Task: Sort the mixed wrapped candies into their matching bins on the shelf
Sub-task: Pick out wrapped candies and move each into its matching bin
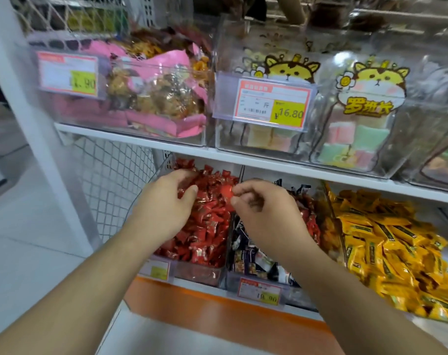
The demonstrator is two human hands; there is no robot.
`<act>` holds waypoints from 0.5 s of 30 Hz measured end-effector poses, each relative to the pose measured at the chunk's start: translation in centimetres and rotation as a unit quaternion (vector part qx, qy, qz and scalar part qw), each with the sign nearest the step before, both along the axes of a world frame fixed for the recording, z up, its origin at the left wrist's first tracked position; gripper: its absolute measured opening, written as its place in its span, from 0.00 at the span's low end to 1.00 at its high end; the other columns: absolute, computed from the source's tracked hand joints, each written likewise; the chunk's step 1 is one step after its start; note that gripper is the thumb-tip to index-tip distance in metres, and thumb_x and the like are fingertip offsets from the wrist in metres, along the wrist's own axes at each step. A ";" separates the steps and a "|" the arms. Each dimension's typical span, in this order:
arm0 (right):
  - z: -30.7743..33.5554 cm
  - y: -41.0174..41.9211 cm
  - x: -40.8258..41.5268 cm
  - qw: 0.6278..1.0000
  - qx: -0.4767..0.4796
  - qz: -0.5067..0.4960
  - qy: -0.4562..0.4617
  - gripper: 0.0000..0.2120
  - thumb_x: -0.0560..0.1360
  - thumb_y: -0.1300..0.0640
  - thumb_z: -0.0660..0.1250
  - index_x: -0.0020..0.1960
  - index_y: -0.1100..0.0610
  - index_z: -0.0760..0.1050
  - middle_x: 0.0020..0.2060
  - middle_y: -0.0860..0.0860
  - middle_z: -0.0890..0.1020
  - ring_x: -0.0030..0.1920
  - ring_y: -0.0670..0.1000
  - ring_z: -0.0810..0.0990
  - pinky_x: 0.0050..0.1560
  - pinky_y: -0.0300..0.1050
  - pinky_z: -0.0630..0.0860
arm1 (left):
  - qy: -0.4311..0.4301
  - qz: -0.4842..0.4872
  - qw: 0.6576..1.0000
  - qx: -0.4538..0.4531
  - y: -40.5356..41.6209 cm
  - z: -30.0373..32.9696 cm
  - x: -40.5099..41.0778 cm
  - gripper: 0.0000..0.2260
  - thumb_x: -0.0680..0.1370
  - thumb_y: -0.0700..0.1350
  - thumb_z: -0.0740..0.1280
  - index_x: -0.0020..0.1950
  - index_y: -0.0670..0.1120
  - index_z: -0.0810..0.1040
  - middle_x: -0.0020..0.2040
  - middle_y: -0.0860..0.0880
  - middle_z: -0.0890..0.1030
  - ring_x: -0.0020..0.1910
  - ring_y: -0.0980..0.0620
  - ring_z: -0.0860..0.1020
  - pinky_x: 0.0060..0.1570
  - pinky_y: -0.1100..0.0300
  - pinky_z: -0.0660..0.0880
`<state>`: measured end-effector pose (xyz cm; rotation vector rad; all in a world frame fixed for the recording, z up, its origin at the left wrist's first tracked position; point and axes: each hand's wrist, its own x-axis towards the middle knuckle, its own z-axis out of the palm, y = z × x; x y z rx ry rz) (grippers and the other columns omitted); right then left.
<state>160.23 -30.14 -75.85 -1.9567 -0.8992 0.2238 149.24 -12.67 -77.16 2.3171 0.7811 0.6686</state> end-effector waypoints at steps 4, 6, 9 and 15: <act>0.1 0.4 -0.2 0.999 -0.030 0.004 -0.016 0.12 0.82 0.49 0.66 0.66 0.43 0.78 0.41 0.37 0.82 0.39 0.35 0.78 0.42 0.34 0.75 | -0.007 0.008 1.000 -0.003 -0.4 0.5 0.2 0.14 0.82 0.53 0.66 0.67 0.55 0.79 0.57 0.56 0.85 0.55 0.54 0.82 0.60 0.53 0.79; 0.1 -1.0 0.5 0.995 -0.067 -0.024 -0.065 0.13 0.83 0.51 0.64 0.67 0.44 0.78 0.51 0.37 0.82 0.46 0.36 0.80 0.44 0.29 0.77 | -0.009 -0.011 1.000 0.001 -1.0 0.6 0.5 0.14 0.82 0.52 0.65 0.67 0.55 0.79 0.56 0.58 0.85 0.54 0.56 0.82 0.59 0.54 0.79; 0.5 -4.1 2.3 0.981 -0.137 -0.067 -0.117 0.16 0.81 0.55 0.66 0.68 0.45 0.77 0.56 0.39 0.81 0.45 0.39 0.80 0.44 0.28 0.76 | 0.002 -0.061 0.998 0.024 -2.3 0.5 1.3 0.15 0.83 0.52 0.65 0.70 0.55 0.78 0.64 0.58 0.82 0.62 0.57 0.79 0.64 0.59 0.74; 1.9 -10.3 6.5 0.926 -0.297 -0.166 -0.164 0.15 0.79 0.55 0.68 0.65 0.55 0.77 0.47 0.54 0.83 0.45 0.55 0.80 0.44 0.43 0.74 | 0.032 -0.150 0.985 0.077 -6.1 0.4 3.0 0.16 0.83 0.51 0.66 0.71 0.58 0.76 0.69 0.60 0.76 0.66 0.59 0.74 0.66 0.65 0.68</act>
